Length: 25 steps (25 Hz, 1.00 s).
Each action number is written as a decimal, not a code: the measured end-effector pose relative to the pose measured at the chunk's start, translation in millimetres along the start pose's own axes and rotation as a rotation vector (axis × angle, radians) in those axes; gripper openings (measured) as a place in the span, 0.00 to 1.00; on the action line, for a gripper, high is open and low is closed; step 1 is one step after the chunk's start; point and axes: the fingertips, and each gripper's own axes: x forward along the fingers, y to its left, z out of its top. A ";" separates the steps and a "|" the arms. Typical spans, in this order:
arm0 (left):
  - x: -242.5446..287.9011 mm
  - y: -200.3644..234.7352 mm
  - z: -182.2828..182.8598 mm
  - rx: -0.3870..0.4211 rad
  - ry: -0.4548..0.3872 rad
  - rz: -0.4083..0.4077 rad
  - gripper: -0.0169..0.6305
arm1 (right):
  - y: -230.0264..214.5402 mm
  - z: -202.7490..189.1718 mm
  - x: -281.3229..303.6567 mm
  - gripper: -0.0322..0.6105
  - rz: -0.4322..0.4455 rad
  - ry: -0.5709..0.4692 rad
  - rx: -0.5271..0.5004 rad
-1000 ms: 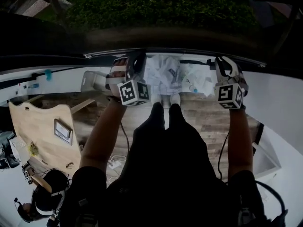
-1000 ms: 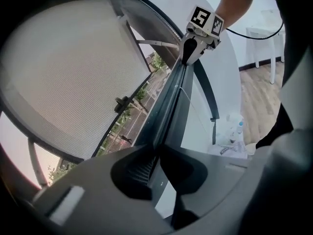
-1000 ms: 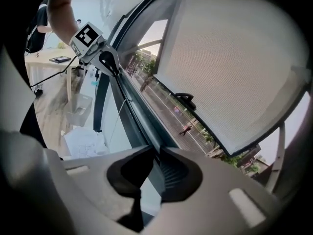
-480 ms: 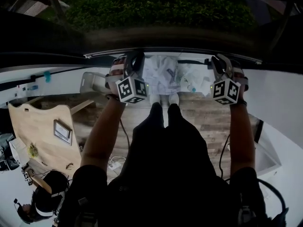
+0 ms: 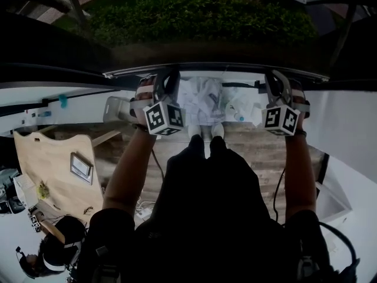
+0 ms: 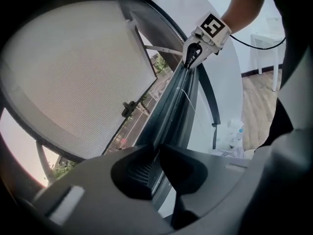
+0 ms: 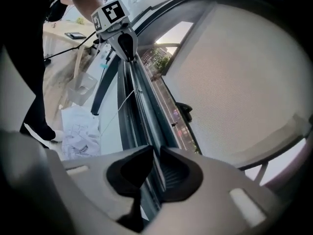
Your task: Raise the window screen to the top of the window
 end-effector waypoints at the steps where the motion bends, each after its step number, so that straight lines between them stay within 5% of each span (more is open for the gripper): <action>1: -2.6 2.0 1.7 -0.006 -0.002 0.001 0.09 | -2.6 1.3 -2.6 0.12 -0.003 -0.008 0.011; 25: -54.3 66.5 48.9 -0.025 -0.040 0.060 0.10 | -75.5 41.7 -59.6 0.12 -0.034 -0.046 0.052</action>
